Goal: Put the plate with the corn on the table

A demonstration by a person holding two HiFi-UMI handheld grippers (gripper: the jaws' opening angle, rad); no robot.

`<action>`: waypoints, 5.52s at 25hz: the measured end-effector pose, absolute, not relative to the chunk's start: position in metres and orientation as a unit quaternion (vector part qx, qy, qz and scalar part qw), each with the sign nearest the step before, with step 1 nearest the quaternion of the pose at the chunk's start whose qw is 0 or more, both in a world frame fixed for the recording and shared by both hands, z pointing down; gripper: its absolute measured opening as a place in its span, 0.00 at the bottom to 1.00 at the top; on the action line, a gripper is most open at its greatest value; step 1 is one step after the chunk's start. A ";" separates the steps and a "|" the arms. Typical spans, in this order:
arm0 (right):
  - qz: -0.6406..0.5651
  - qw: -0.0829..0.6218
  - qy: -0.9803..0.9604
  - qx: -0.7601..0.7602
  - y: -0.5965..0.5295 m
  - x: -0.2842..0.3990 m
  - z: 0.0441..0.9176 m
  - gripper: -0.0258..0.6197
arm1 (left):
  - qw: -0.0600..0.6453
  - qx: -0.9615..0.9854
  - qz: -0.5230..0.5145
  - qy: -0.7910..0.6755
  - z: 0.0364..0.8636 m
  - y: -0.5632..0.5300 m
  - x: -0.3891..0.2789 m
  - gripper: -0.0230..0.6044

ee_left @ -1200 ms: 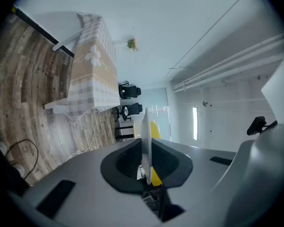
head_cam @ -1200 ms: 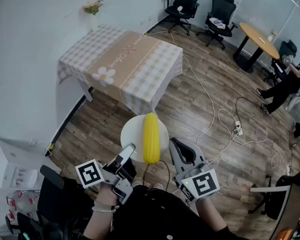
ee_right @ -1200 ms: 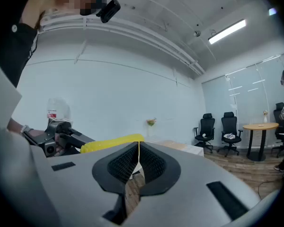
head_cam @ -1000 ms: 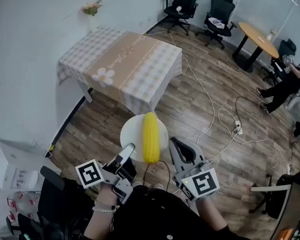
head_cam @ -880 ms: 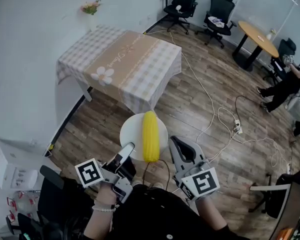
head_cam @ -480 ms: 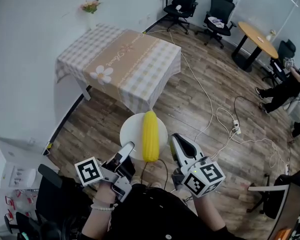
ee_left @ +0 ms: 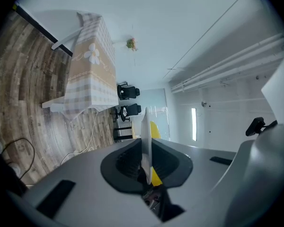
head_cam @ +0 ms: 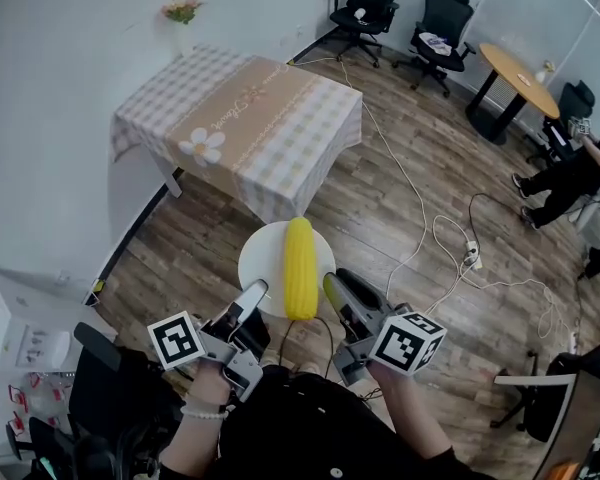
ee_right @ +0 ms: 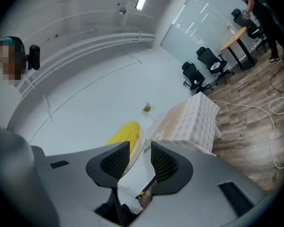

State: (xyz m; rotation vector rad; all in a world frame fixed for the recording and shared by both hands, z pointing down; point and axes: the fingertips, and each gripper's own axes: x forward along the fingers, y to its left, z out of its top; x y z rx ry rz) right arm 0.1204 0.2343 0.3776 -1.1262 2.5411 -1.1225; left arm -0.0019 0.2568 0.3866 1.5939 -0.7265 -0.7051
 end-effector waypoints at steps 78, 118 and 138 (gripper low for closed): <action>-0.357 0.076 0.821 -0.440 0.045 0.028 0.386 0.21 | 0.594 0.711 -0.249 -0.282 0.394 0.051 -0.085 0.10; -0.372 0.029 0.824 -0.427 -0.090 0.044 0.418 0.21 | 0.597 0.698 -0.240 -0.314 0.425 -0.080 -0.068 0.10; -0.388 -0.021 0.842 -0.376 -0.196 0.070 0.451 0.19 | 0.584 0.685 -0.224 -0.374 0.461 -0.178 -0.040 0.08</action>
